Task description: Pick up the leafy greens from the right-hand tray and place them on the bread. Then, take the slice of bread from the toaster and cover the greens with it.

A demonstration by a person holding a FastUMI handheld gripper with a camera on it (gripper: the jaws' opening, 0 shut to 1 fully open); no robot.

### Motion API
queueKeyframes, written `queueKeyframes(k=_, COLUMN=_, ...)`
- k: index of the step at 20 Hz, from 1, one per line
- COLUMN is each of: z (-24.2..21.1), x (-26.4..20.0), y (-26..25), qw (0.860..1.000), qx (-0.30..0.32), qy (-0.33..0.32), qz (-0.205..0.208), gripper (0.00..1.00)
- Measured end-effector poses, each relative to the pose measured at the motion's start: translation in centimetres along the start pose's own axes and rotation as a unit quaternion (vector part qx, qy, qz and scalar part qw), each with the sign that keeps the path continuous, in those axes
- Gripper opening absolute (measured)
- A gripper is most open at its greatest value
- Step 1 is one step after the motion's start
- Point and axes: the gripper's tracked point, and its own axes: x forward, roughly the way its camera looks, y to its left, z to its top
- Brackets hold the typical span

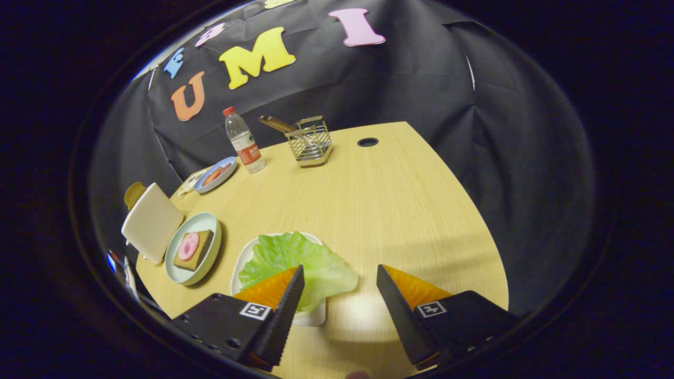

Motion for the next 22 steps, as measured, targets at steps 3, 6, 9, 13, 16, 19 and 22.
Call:
queueKeyframes(k=3, z=-0.5, x=0.9, y=0.2, qw=1.000, qx=0.009, qy=0.015, qz=0.004, gripper=0.81)
queueKeyframes(k=6, z=-0.9, x=1.4, y=0.7, qw=0.999, qx=0.016, qy=0.027, qz=0.014, gripper=0.69)
queueKeyframes(k=9, z=-0.7, x=1.4, y=0.7, qw=0.999, qx=0.016, qy=0.026, qz=0.008, gripper=0.59)
queueKeyframes(k=13, z=-0.3, x=1.0, y=0.7, qw=1.000, qx=0.008, qy=0.023, qz=-0.002, gripper=0.26)
queueKeyframes(k=16, z=0.0, x=0.5, y=0.7, qw=1.000, qx=0.003, qy=0.024, qz=-0.016, gripper=0.10)
queueKeyframes(k=19, z=0.7, x=-0.5, y=1.5, qw=1.000, qx=0.017, qy=0.017, qz=-0.004, gripper=0.01)
queueKeyframes(k=22, z=2.3, x=-2.6, y=3.0, qw=0.999, qx=0.049, qy=0.010, qz=0.020, gripper=0.00)
